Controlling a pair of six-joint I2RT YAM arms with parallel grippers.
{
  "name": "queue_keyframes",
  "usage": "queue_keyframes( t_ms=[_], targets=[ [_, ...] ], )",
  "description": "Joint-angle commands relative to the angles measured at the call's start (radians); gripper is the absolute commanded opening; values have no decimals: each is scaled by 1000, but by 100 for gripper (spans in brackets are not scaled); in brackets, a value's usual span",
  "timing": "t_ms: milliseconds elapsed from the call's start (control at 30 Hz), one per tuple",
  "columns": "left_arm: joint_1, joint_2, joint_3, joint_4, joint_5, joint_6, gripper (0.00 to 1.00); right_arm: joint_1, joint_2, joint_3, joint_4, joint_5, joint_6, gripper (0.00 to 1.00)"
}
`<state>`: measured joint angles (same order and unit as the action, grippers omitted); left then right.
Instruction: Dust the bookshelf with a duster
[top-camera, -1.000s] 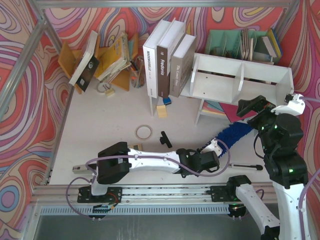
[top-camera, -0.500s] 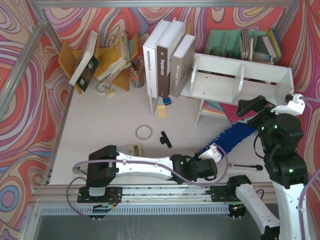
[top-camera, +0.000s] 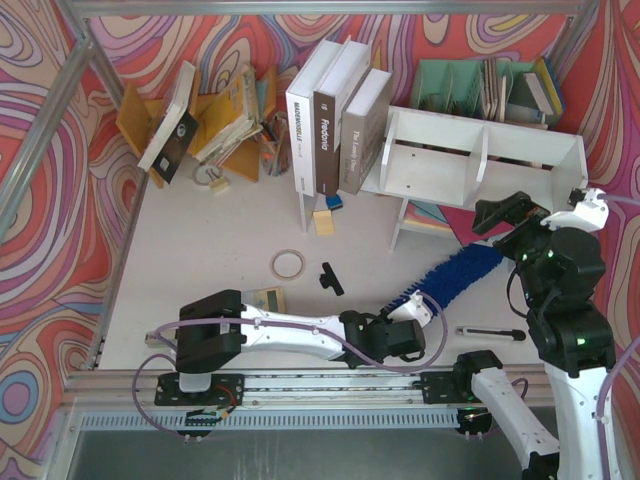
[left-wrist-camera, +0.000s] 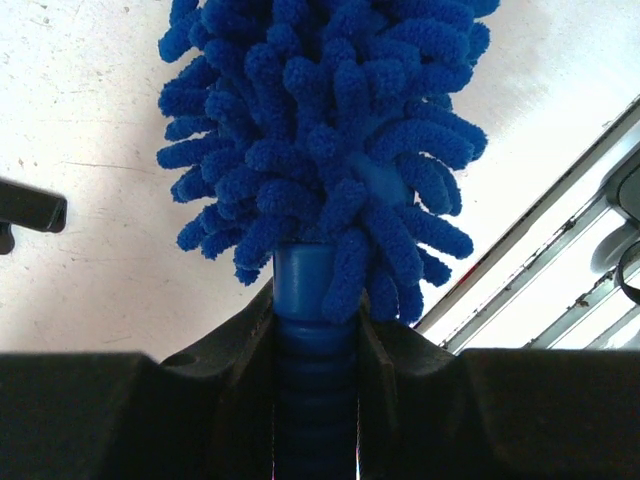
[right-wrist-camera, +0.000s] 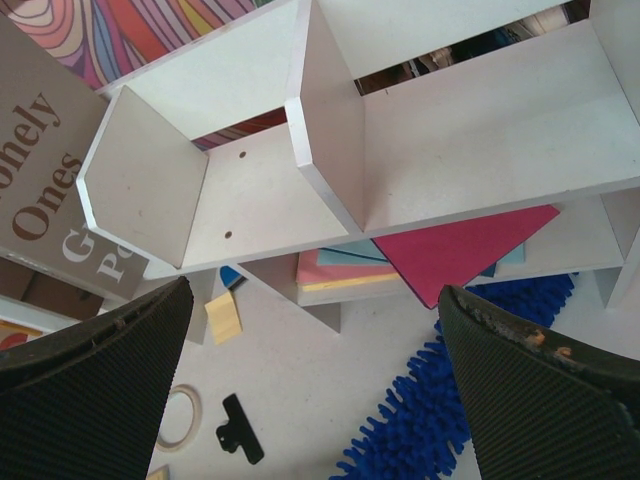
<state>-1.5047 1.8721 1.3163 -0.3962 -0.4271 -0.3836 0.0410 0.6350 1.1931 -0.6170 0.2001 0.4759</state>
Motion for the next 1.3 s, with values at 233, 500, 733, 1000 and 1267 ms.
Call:
queue_keyframes(
  t_ms=[233,500,733,1000,1267],
  targets=[
    [-2,-200,-151,71,-183,-171,0,2,-6,-23,22,-11,9,99],
    [-26,-294,-247,53,-293,-288,0,2,-8,-25,23,-8,3,99],
    [-28,-357,-334,-5,-341,-385,0,2,-1,-13,25,-7,-2,99],
    [-28,-315,-316,-3,-304,-386,0,1,12,-4,35,-17,3,99],
    [6,-224,-294,19,-177,-382,0,2,14,13,26,-3,-12,99]
  ],
)
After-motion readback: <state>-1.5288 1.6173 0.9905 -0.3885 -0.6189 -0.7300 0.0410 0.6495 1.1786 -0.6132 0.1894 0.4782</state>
